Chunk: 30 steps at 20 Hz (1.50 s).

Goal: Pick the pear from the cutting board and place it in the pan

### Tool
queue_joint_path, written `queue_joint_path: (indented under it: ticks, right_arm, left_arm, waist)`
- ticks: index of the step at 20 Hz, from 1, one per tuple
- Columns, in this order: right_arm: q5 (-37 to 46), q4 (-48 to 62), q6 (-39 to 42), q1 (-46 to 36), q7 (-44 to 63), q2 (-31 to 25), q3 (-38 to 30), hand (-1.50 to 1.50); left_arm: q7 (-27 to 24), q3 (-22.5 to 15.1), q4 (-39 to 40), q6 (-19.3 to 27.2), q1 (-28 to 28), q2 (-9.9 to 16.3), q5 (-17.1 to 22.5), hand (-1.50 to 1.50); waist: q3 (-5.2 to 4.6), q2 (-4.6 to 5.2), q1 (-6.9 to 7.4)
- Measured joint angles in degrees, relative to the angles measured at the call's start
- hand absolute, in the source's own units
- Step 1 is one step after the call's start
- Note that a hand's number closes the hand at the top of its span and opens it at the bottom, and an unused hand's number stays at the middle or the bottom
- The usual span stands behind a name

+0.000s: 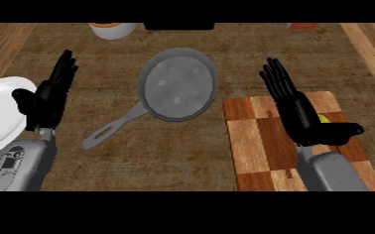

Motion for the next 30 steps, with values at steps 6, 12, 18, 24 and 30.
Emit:
queue_joint_path:
  ticks: [6,12,18,24,30]
  right_arm:
    - [-17.46,2.38,17.48,-2.13,3.72,0.87,-2.56,-1.5]
    - [-21.29,11.76,19.55,0.23,8.43,-5.6,-8.4,1.5]
    - [-37.84,25.31,36.36,-2.23,17.31,-11.66,-16.87,-1.5]
    - [-40.56,39.37,53.02,-10.17,22.75,-20.67,-20.05,-1.5]
    - [-32.88,41.39,63.22,-16.7,23.73,-28.56,-17.93,-1.5]
  left_arm:
    - [3.75,0.03,1.32,1.14,2.88,2.31,-2.2,0.0]
    - [7.32,0.38,3.86,1.47,5.51,3.75,-2.92,0.0]
    - [10.71,0.17,4.16,1.73,5.87,4.32,-3.52,0.0]
    - [13.07,-1.03,3.34,1.95,5.05,3.78,-4.48,0.0]
    - [14.07,-1.71,2.64,1.73,4.52,3.73,-5.05,0.0]
  waist:
    - [1.12,1.87,3.36]
    - [1.11,2.81,2.71]
    - [0.65,1.87,2.88]
    - [0.97,2.1,4.06]
    - [1.07,2.26,5.08]
